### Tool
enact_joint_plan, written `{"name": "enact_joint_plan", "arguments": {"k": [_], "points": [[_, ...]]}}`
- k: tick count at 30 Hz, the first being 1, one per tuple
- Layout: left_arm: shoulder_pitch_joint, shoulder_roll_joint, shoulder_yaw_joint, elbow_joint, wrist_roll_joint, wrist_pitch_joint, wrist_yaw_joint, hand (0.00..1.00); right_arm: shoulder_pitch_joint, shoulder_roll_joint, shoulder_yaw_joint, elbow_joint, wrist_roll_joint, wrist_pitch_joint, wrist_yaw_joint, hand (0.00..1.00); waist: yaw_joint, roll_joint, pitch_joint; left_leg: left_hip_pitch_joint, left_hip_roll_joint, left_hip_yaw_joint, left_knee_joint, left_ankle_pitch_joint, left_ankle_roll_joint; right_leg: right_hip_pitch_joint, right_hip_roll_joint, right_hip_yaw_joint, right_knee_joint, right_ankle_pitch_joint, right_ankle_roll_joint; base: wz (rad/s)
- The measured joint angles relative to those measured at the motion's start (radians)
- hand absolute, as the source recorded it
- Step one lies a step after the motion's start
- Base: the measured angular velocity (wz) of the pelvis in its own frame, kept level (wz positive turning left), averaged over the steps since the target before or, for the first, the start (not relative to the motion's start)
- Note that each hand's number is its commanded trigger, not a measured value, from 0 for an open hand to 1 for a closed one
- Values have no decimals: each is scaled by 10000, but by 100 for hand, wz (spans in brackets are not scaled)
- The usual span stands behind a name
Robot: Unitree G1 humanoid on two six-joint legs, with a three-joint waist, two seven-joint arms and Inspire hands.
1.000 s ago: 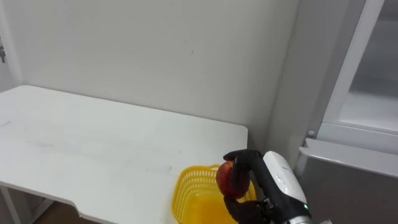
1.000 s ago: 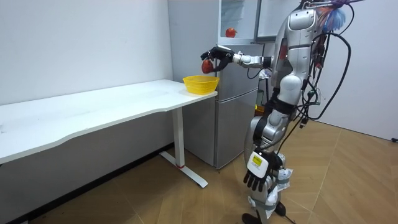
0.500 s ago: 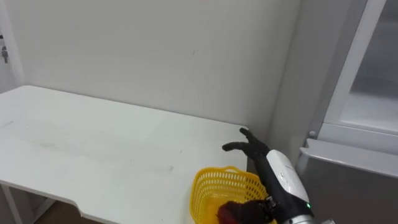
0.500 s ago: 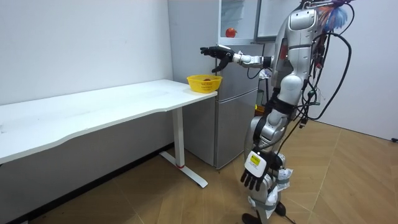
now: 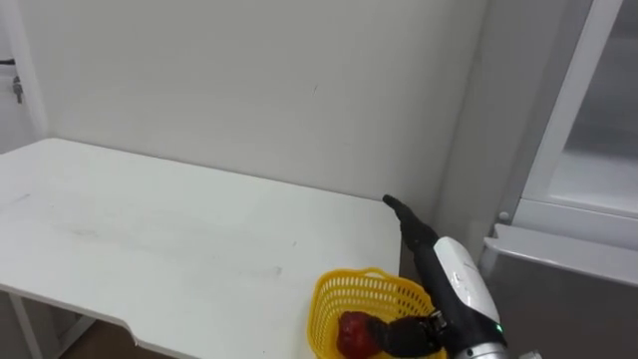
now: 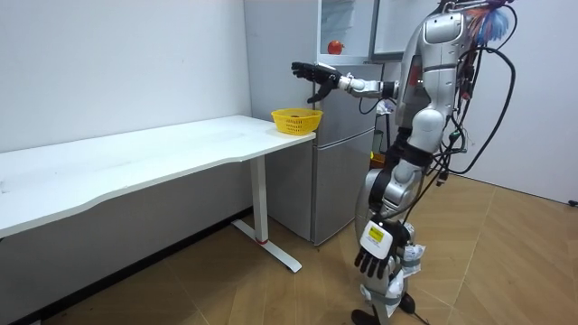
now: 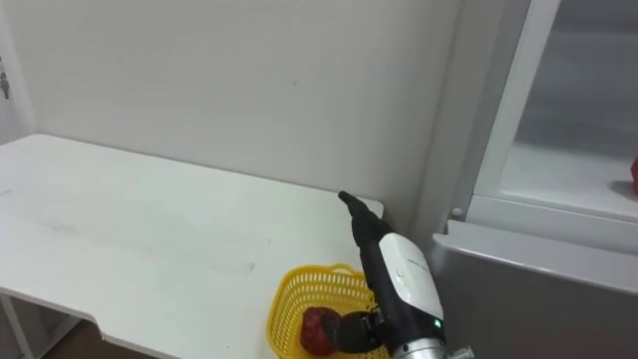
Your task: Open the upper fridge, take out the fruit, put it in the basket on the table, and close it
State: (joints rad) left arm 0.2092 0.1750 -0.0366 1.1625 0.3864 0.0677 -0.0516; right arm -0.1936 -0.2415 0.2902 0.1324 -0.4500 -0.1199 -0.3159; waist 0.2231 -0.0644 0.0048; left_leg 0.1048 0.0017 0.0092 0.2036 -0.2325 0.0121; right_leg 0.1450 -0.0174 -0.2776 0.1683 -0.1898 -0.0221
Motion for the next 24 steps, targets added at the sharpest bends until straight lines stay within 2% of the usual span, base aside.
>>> {"name": "enact_joint_plan", "arguments": {"k": [5,9,12,15,19,21,24], "points": [[11,0,103,1,5,149,-1,0,1,2,-9,-16,29,2,-7,0,-16,-29,-69,-45,-5,-4,23,1,0,-26,25,-8,-2,0,0,0],[17,-1,156,29,18,154,4,0,91,12,-68,-698,570,38,18,0,-187,9,-70,-50,-31,-114,31,1,1,17,14,-136,0,1,1,9],[14,-4,151,77,7,153,25,0,92,25,-72,-1310,1062,-9,20,0,-291,104,-20,82,-21,-130,12,1,1,144,17,-146,-7,1,1,2],[-3,-8,150,75,10,142,113,0,96,29,-74,-1482,1274,-15,22,0,-352,134,-30,99,0,-128,10,0,0,154,1,-144,2,1,1,0],[87,-32,141,18,12,145,212,0,209,32,-80,-2189,1255,37,2,0,-475,150,-36,42,-10,-6,17,0,0,50,0,64,8,-6,-8,-9],[212,-51,126,0,5,147,212,0,226,30,-80,-2646,1281,20,-52,0,-511,162,-47,44,10,190,-8,1,-1,-41,26,278,12,-6,-11,-20],[267,-62,137,-4,20,147,212,0,404,28,-231,-3341,1274,-16,-125,0,-663,175,-73,42,4,238,-5,5,7,-89,58,335,21,-4,-9,-6]]}}
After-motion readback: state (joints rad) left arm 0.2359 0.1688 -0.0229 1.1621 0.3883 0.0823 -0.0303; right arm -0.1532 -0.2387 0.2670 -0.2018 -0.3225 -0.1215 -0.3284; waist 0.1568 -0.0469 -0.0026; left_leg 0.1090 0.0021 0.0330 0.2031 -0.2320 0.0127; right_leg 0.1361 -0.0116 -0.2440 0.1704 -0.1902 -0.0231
